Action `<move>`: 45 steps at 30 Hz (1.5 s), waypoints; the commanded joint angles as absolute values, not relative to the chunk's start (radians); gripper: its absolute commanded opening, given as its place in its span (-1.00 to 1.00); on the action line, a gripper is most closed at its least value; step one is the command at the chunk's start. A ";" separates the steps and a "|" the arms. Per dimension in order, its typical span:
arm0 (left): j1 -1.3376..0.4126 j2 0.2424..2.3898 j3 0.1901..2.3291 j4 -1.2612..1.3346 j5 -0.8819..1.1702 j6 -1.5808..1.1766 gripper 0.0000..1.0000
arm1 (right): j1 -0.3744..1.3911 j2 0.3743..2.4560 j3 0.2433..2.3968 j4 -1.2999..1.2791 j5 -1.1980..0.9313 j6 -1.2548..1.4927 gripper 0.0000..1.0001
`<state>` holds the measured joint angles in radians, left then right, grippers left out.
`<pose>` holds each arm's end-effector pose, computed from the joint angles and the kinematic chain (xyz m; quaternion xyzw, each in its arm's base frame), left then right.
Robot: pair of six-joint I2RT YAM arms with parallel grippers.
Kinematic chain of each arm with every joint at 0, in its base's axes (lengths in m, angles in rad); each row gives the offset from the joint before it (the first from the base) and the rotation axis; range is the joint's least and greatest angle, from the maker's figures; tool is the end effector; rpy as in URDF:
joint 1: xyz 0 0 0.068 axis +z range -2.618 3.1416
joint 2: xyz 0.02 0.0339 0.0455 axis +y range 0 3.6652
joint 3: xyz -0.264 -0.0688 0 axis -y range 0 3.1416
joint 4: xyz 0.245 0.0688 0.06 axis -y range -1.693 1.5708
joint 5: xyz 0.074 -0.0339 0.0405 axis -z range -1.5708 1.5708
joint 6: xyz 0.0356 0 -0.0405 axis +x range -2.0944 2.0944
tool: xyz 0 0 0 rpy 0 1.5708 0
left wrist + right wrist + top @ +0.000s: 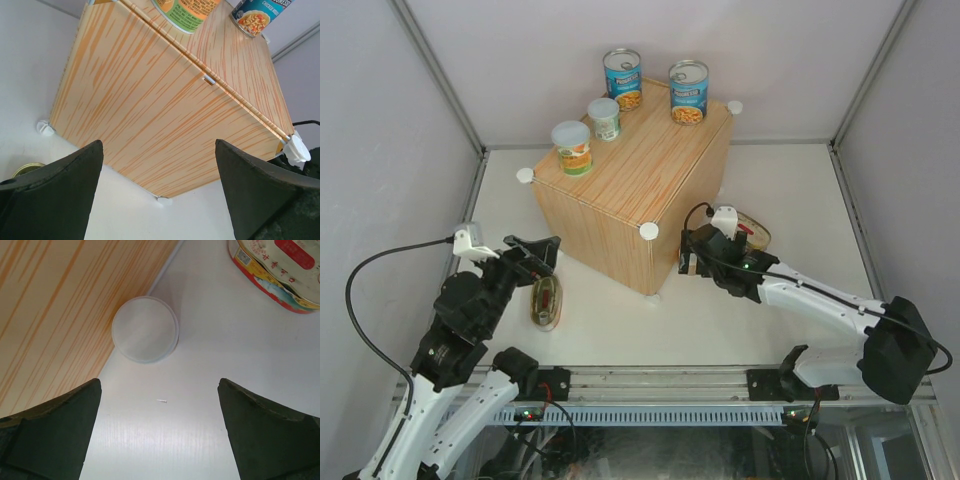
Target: Place and organize the canned foods onto the counter
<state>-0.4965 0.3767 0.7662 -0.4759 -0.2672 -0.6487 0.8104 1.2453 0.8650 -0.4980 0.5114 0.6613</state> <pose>0.0804 -0.0328 0.3498 -0.1453 0.7215 -0.2804 0.6162 0.1866 0.1709 0.2476 0.0178 0.9139 0.0440 0.4031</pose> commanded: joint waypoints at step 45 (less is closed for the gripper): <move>-0.491 0.407 0.751 -0.457 -0.326 -0.723 0.89 | 0.698 1.362 0.781 -0.165 0.366 0.566 -0.24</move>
<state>-0.4965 0.4049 0.7357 -0.4847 -0.2989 -0.7074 0.6941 1.4578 0.7799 -0.1513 0.3546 0.5613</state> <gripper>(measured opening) 0.944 0.632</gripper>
